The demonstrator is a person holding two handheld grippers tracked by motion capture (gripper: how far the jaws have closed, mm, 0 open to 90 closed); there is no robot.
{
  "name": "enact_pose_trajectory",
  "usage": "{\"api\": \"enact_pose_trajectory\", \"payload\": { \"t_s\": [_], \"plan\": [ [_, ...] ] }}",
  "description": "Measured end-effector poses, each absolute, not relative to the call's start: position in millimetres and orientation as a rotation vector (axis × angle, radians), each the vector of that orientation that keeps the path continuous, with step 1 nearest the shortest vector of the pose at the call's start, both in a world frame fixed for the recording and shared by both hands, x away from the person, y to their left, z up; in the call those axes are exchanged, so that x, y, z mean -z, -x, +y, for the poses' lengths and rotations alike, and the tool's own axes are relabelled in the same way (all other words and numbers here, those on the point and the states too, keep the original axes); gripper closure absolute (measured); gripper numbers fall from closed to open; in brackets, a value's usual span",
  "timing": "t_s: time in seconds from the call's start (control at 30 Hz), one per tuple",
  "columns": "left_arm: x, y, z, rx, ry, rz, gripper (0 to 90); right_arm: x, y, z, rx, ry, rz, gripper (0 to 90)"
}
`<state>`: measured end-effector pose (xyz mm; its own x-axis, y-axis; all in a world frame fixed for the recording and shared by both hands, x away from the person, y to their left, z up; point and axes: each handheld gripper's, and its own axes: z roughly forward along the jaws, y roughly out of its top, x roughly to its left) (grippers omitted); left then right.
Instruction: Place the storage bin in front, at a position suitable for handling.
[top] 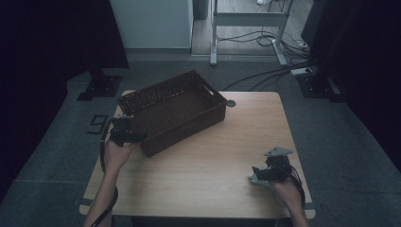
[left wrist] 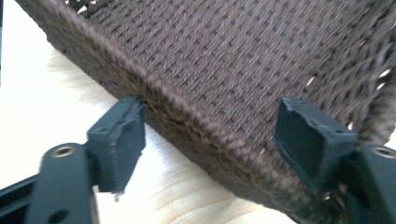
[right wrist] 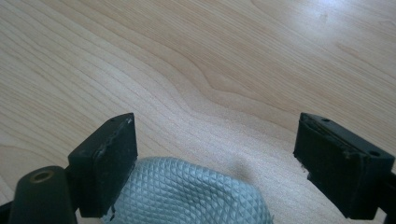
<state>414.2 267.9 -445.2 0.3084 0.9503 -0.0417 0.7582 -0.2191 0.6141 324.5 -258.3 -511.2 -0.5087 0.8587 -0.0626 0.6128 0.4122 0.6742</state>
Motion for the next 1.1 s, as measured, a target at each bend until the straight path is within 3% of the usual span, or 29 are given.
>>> {"api": "enact_pose_trajectory", "payload": {
  "t_s": [0.5, 1.1],
  "plan": [
    [446.4, -410.9, 261.9, -0.553, -2.068, 1.536, 39.3, 510.2, -323.8, -259.7, -0.833, -1.264, 2.256, 12.9],
    [447.4, -388.5, 258.9, -0.550, -2.056, 1.525, 40.9, 495.5, -313.9, -267.7, -0.829, -1.269, 2.257, 12.9]
  ]
}}
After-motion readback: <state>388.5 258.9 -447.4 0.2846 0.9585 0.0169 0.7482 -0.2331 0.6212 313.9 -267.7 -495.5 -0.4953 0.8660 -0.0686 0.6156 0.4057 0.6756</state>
